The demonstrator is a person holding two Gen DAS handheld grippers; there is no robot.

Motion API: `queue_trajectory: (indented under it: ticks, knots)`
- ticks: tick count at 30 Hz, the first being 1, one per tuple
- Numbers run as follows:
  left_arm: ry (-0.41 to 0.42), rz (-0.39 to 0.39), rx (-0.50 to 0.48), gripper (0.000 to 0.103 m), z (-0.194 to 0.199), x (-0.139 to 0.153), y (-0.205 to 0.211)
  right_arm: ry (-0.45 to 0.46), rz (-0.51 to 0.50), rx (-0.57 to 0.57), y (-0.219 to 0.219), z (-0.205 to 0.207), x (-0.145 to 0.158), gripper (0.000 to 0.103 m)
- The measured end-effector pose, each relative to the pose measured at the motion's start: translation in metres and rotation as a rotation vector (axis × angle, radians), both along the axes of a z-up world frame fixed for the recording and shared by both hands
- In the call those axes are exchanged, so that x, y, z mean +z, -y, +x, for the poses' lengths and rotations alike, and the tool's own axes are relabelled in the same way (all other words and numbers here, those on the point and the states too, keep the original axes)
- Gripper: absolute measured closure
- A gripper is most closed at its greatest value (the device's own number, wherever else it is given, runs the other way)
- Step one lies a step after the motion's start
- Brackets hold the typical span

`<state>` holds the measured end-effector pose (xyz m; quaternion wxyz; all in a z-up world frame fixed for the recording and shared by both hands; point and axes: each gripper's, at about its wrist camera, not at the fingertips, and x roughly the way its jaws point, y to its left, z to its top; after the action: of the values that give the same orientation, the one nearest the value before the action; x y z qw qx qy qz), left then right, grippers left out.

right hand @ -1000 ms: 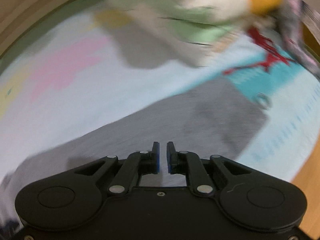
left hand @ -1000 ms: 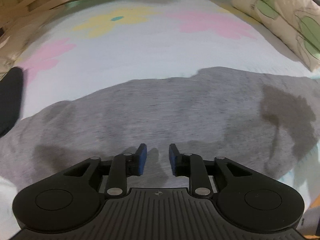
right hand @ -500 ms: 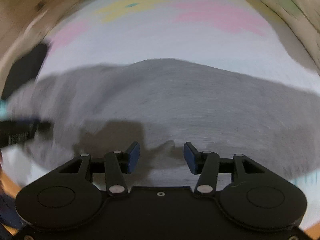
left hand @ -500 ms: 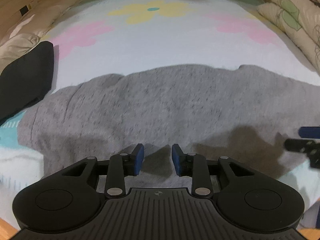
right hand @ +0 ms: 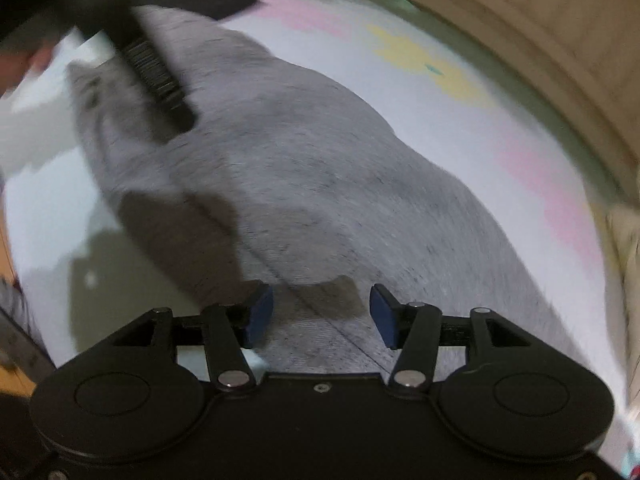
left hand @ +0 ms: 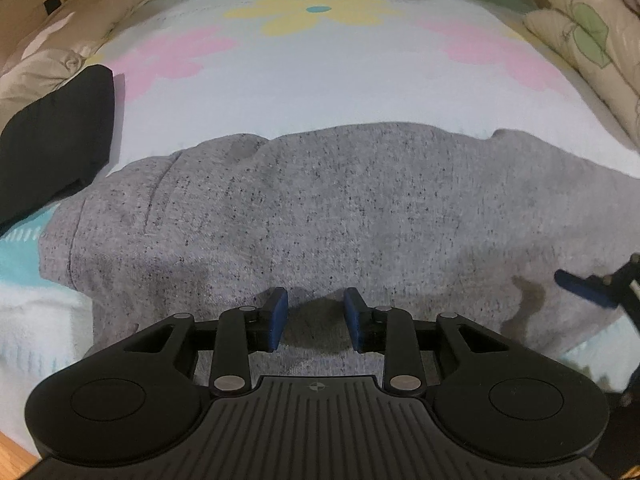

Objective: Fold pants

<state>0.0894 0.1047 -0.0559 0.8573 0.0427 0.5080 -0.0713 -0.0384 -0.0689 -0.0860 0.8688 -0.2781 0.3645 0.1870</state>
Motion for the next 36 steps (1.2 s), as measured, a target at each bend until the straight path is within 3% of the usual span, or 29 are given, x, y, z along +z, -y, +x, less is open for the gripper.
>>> queue_trajectory:
  ticks: [4,8,11,13,14,19,23,26,31,36]
  knots:
    - [0.000,-0.011,0.003,0.073,0.000,0.001,-0.001,0.087,-0.094,0.066,-0.014,-0.008,-0.013,0.044]
    - [0.005,-0.008,0.005,0.073,0.001,0.001,-0.002,0.098,-0.079,0.052,-0.019,0.006,-0.013,0.046]
    - [0.013,-0.007,0.018,0.073,0.004,0.003,-0.003,0.104,-0.084,0.029,-0.022,0.018,-0.017,0.063]
    - [0.019,-0.015,0.025,0.073,0.006,0.005,-0.005,0.095,-0.093,0.033,-0.024,0.024,-0.020,0.094]
    - [0.025,-0.020,0.030,0.073,0.006,0.007,-0.006,0.089,-0.102,0.034,-0.025,0.025,-0.020,0.096]
    - [0.097,-0.044,0.034,0.073,0.003,0.029,-0.010,0.106,-0.031,0.000,-0.015,0.014,0.009,0.097]
    - [0.151,-0.067,0.020,0.071,-0.003,0.044,-0.010,0.055,0.119,-0.020,0.010,-0.001,0.044,0.096]
    - [0.159,-0.073,0.017,0.064,-0.002,0.045,-0.005,0.018,0.161,-0.009,0.023,-0.010,0.050,0.096]
    - [0.134,-0.027,0.017,0.063,0.006,0.032,-0.001,-0.021,0.098,0.067,0.020,-0.023,0.034,0.096]
    - [0.080,-0.036,0.030,0.063,0.011,0.019,-0.005,-0.053,0.046,0.115,0.014,-0.028,0.022,0.096]
